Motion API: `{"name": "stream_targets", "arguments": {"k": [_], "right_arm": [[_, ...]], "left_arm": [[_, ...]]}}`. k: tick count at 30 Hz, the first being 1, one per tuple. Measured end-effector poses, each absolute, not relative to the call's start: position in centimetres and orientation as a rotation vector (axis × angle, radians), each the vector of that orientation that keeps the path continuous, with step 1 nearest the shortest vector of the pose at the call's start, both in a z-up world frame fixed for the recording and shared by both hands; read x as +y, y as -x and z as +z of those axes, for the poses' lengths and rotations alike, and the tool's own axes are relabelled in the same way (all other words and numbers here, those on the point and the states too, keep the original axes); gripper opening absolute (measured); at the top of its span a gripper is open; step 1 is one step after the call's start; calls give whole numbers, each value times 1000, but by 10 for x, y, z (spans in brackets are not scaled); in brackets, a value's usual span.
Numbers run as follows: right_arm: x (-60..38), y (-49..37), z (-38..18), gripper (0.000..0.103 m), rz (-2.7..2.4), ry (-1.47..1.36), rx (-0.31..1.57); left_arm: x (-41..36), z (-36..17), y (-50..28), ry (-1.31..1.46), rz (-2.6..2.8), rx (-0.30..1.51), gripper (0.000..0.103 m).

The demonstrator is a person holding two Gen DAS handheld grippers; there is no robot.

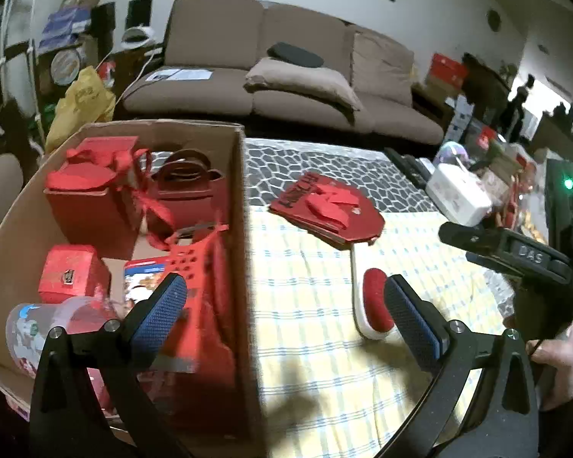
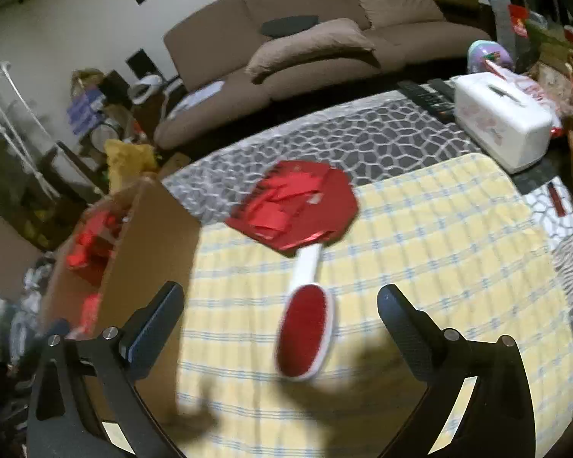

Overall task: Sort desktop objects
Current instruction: 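Withdraw both tools from the box back over the bed, then lower the left tool onto the slipper brush and close on it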

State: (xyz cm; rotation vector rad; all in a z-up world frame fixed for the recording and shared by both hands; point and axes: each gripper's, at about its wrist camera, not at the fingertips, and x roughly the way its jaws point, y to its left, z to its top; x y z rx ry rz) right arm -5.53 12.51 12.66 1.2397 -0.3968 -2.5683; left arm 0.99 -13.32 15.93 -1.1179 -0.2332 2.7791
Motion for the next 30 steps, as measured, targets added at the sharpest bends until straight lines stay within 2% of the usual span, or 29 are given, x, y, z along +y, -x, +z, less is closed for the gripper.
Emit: {"name": "stream_targets", "arguments": {"k": [7,17,30], "right_arm": [[162,66,103,103,-2541,-1337,-503],[195,72,86,103,-2556,-1393,-537],[213,78,74,103,-2543,-1413,-588]], "left_arm": [[-90,155,-8,1118,2713,-162,103],[-35,129,8,1184,2634,-31,103],[-14,71,42,1353,2554,-83,103]]}}
